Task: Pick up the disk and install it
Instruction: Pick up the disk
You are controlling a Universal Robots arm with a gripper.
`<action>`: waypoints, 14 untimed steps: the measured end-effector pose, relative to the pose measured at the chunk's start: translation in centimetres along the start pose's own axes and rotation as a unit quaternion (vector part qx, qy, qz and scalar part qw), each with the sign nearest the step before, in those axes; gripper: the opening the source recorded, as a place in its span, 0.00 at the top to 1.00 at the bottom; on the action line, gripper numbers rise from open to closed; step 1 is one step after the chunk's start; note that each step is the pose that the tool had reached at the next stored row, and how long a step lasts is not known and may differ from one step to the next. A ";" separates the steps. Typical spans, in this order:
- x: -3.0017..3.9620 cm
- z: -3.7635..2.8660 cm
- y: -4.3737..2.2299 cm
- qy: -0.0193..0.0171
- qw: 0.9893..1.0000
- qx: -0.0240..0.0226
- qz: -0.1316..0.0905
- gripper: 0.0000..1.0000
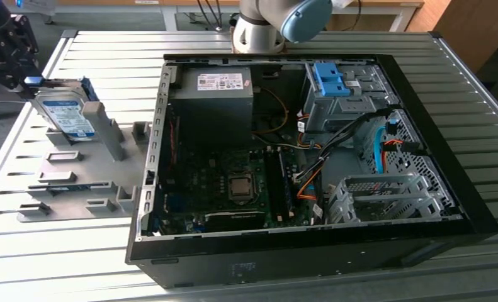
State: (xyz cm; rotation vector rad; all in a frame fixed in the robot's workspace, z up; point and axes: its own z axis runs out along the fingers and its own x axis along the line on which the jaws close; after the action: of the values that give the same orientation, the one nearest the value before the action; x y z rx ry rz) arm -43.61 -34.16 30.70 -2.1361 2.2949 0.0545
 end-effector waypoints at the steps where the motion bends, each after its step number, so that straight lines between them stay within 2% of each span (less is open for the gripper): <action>1: 0.00 0.10 0.00 0.000 1.000 0.000 -0.004 0.53; 10: 0.02 1.10 -0.07 0.001 1.000 0.000 -0.010 0.53; 14: 0.02 1.39 -0.18 0.001 1.000 0.000 -0.003 0.53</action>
State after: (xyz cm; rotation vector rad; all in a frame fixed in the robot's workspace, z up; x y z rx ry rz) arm -43.46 -34.15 29.31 -2.1431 2.2900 0.0529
